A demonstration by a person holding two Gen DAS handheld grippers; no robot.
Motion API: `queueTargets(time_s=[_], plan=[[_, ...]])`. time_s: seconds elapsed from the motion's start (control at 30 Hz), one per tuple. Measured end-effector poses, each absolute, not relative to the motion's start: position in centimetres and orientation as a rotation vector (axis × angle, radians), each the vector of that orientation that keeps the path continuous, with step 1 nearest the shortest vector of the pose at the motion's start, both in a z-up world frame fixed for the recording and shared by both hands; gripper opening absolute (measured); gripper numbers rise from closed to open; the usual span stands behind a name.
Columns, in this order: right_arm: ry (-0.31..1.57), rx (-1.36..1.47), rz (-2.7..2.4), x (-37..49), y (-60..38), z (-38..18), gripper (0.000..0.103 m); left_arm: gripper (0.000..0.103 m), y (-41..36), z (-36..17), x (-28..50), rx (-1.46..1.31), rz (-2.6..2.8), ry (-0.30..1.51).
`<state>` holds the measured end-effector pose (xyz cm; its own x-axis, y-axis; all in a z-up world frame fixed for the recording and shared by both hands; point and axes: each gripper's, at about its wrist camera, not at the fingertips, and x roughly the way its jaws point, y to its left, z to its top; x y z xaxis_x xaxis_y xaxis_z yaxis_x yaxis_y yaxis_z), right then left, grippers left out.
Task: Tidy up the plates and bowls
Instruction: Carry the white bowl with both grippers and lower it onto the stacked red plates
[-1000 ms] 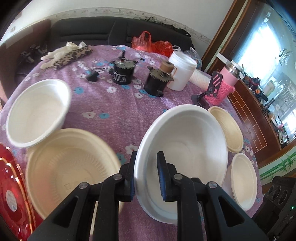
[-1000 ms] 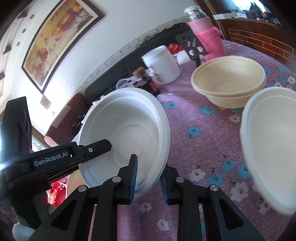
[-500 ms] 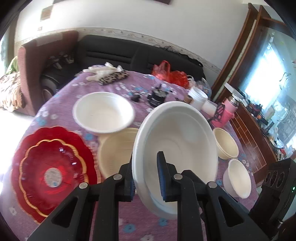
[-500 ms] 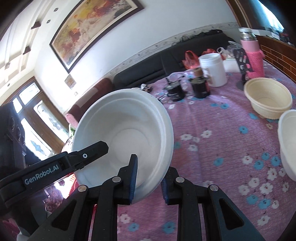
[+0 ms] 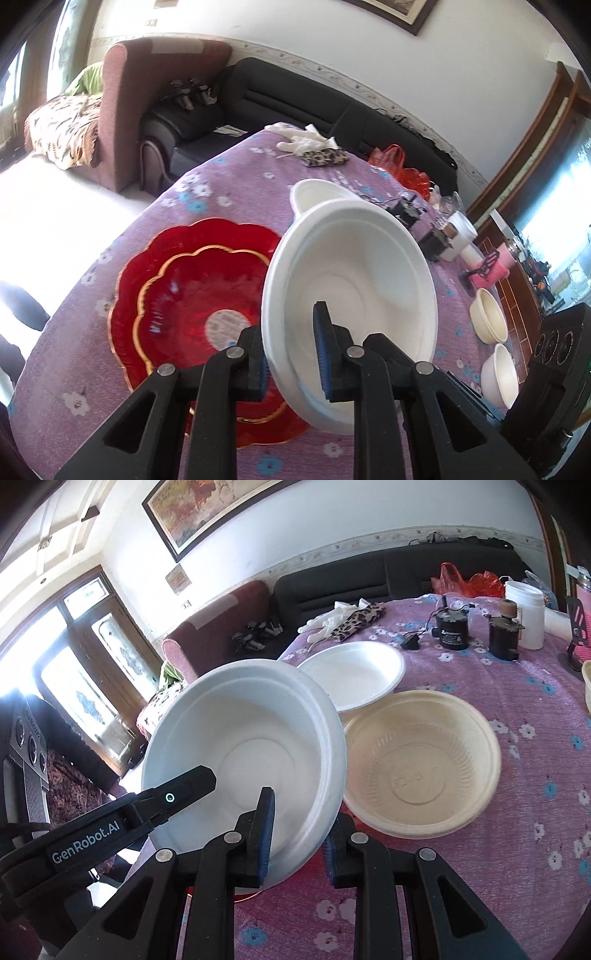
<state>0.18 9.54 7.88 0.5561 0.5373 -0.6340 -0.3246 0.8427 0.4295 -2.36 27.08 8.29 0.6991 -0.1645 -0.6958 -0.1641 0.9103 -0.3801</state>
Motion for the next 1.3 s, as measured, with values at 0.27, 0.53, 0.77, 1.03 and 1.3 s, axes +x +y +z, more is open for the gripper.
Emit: queueTargets(time_s=[0.27,0.53,0.77,1.03,1.3], plan=[[0.909,0.2,0.535,1.9,13.5,5.7,0.025,0.019,30.4,5.3,-1.7,-0.475,0.064,0.852],[0.967,0.156,0.545,2.7,15.5,3.5,0.026,0.019,31.8,3.1,-1.0,-0.464,0.125,0.896],[0.975,0.131,0.543,3.0,16.5,3.0,0.026,0.036,32.1,3.1,-0.9,-0.439,0.163,0.9],[0.955,0.18,0.541,2.9,15.2,4.0,0.047,0.068,32.2,4.8,-1.7,-0.393,0.189,0.845],[1.0,0.462,0.685,2.3,10.8,6.6,0.062,0.069,33.6,6.0,-4.0,-0.463,0.184,0.792]])
